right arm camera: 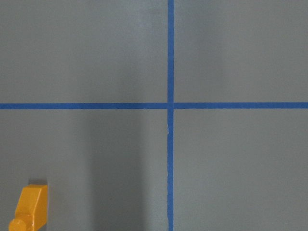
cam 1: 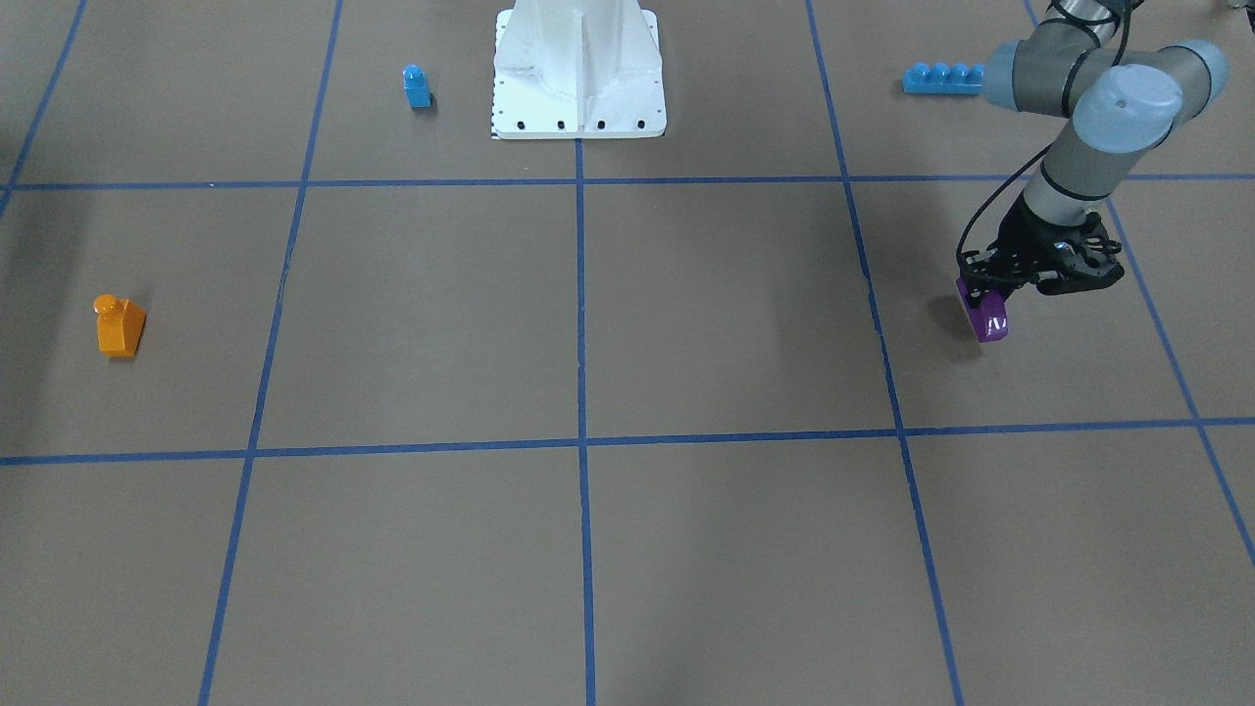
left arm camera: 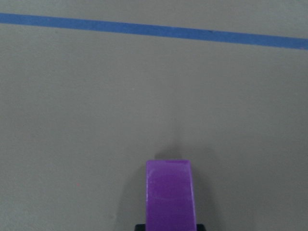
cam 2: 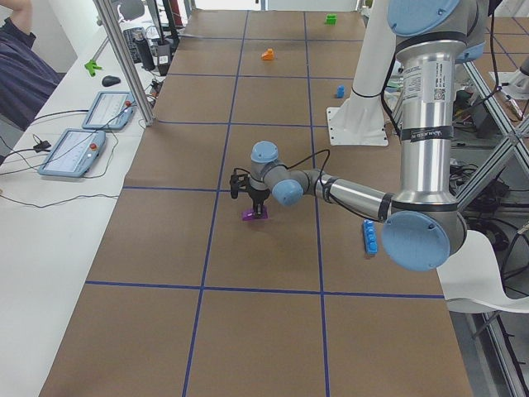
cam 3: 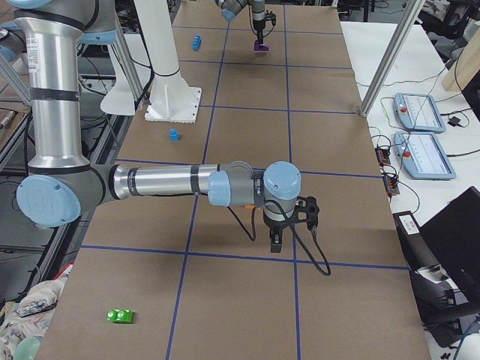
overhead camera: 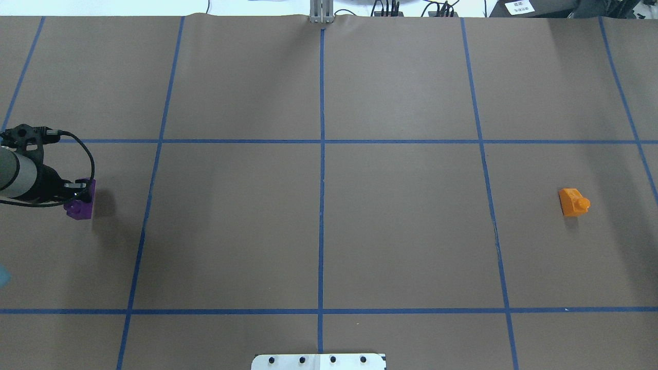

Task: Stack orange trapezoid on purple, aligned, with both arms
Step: 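Lower the left gripper onto the purple trapezoid block and grasp it, then carry the purple block with the left gripper to the table center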

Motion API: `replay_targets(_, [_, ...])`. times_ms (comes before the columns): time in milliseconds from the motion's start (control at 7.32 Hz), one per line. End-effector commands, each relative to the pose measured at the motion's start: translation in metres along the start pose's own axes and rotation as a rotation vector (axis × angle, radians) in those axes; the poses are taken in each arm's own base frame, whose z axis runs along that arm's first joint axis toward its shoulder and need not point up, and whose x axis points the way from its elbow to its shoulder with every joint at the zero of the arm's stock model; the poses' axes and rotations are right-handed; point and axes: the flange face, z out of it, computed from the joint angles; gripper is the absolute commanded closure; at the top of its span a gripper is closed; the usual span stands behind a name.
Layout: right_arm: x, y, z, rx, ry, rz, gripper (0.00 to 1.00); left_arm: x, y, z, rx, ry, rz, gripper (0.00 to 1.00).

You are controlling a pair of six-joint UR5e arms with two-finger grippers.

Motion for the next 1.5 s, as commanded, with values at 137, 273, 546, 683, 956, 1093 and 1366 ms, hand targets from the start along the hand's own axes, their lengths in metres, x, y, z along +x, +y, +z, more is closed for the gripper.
replay_targets(137, [-0.011, -0.002, -0.003, 0.002, -0.063, -0.006, 0.00, 0.163, -0.034, -0.075, 0.016, 0.065, 0.116, 1.00])
replay_targets(273, [-0.012, -0.003, -0.001, -0.002, -0.059, -0.005, 0.00, 0.215, -0.037, -0.072, 0.014, 0.100, 0.225, 1.00])
replay_targets(546, [-0.024, -0.008, 0.006, -0.016, -0.057, 0.009, 0.00, 0.318, -0.048, -0.054, 0.082, 0.090, 0.314, 1.00])
replay_targets(683, [-0.030, -0.010, 0.009, -0.023, -0.059, 0.031, 0.00, 0.357, -0.054, -0.044, 0.085, 0.088, 0.329, 1.00])
replay_targets(956, [-0.038, -0.011, 0.017, -0.038, -0.058, 0.021, 0.00, 0.423, -0.062, -0.041, 0.074, 0.094, 0.347, 1.00])
replay_targets(1093, [-0.038, -0.012, 0.017, -0.038, -0.058, 0.021, 0.00, 0.447, -0.057, -0.034, 0.061, 0.091, 0.358, 1.00])
replay_targets(1366, [-0.042, -0.012, 0.015, -0.035, -0.059, 0.015, 0.00, 0.476, -0.042, -0.004, 0.097, 0.082, 0.392, 1.00])
